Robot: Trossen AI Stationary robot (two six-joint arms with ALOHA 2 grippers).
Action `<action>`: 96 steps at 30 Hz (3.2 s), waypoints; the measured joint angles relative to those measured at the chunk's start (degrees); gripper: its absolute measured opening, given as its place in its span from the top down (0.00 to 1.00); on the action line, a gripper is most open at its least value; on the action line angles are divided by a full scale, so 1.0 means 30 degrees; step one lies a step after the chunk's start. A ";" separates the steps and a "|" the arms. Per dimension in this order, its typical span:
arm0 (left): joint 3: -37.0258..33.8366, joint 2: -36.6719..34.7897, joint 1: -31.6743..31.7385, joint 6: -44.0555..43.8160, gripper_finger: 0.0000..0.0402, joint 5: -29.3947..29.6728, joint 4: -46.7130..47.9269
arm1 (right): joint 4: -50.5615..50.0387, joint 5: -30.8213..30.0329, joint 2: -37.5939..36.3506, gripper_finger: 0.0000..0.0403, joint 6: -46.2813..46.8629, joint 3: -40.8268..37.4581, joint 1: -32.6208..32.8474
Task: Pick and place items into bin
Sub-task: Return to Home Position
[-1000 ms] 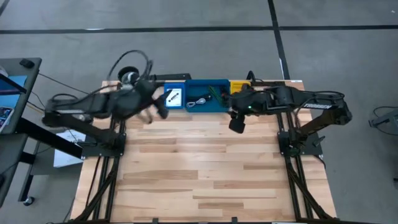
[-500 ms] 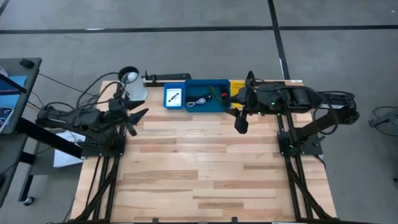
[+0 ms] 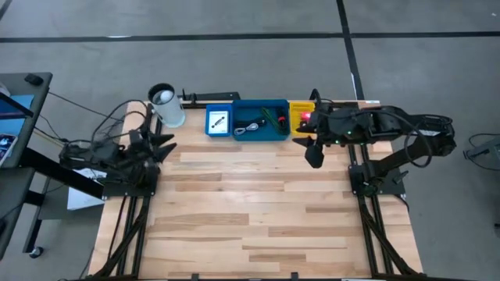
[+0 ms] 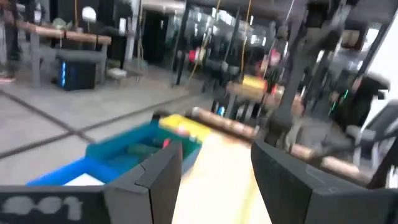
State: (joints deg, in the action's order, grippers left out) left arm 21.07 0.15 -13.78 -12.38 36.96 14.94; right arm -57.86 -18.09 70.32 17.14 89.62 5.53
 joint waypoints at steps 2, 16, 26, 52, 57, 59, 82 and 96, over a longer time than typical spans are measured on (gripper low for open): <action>-0.0061 0.0103 0.0001 -0.0543 0.55 -0.0282 0.0969 | -0.0037 0.0015 -0.0026 0.60 0.0772 0.0000 -0.0158; -0.5030 0.0026 0.0001 -0.3091 0.55 -0.1581 -0.4401 | 0.0735 0.0517 -0.5442 0.60 -0.1696 -0.0164 0.0789; -0.6807 0.0156 0.0002 -0.3763 0.55 -0.1049 -0.7135 | 0.5896 0.1140 -1.2536 0.60 -0.2385 -0.7561 0.1039; -0.6851 0.0332 0.0023 -0.3952 0.55 0.2334 -0.6684 | 1.6837 0.4583 -2.3367 0.60 -0.1291 -2.7862 0.1031; -0.6865 0.0683 0.0023 -0.4472 0.55 0.3428 -0.6608 | 1.7087 0.4600 -2.3151 0.60 -0.0745 -2.8769 0.1031; -0.6865 0.0895 0.0023 -0.4109 0.55 0.3439 -0.6608 | 1.6887 0.4575 -2.2828 0.60 -0.0578 -2.8771 0.1031; -0.6880 0.1294 0.0016 -0.1704 0.55 0.3055 -0.6630 | 1.6887 0.4539 -2.2680 0.61 -0.0713 -2.8771 0.1031; -0.6880 0.1294 0.0008 -0.1683 0.55 0.3041 -0.6630 | 1.6881 0.4524 -2.2680 0.60 -0.0705 -2.8771 0.1031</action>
State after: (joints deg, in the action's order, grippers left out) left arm 0.43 4.03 -13.76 -17.43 46.09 -4.95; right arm -7.22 -4.51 2.28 15.03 3.31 8.62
